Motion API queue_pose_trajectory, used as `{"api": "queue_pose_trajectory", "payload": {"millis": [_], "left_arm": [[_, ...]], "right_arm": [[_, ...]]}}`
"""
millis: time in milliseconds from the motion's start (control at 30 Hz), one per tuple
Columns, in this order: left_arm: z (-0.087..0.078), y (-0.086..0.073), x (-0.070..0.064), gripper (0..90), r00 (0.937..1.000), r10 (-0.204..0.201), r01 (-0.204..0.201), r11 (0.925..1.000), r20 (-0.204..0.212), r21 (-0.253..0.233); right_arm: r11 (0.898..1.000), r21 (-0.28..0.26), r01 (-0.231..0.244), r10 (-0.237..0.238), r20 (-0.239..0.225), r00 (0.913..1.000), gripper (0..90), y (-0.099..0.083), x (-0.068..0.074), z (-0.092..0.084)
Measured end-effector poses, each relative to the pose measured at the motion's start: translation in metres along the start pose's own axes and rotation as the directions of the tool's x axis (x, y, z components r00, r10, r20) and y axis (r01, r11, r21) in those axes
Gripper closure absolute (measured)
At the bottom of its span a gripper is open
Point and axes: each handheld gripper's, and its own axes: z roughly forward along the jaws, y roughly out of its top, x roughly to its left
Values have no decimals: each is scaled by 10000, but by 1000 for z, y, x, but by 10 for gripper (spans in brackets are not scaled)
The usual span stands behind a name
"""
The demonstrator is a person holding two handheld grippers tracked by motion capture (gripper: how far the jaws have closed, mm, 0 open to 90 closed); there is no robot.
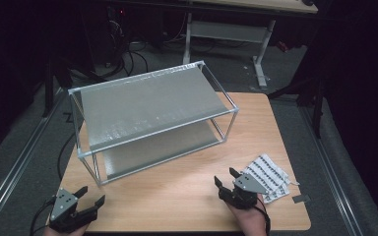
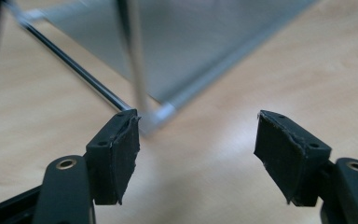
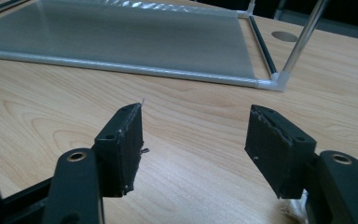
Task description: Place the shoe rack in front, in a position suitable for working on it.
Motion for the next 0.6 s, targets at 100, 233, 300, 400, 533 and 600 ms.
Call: {"api": "queue_pose_trajectory", "payload": {"millis": [100, 233, 300, 400, 533, 600], "left_arm": [[4, 6, 7, 351, 9999, -77, 81, 9995, 125, -309], [12, 16, 14, 342, 9977, -444, 475, 9970, 503, -616], [14, 22, 14, 342, 9997, -215, 220, 9972, 78, -721], [15, 29, 16, 383, 9993, -88, 55, 9957, -356, -926], [18, 33, 21, 479, 9980, -280, 200, 9901, -563, -1388], [20, 34, 21, 502, 9977, -244, 149, 9891, -631, -1464]], "right_arm": [[10000, 60, -67, 66, 63, 10000, 371, 2, -5, 1], [10000, -22, -94, 95, 237, 9997, 394, 6, -12, 2], [9998, -95, -191, 195, 354, 9992, 389, 11, -16, 2], [9994, -187, -293, 303, 545, 9981, 383, 22, -26, 4], [9995, -247, -193, 211, 746, 9970, 429, 38, -40, 14], [9991, -221, -359, 377, 906, 9952, 431, 49, -50, 24]]}}
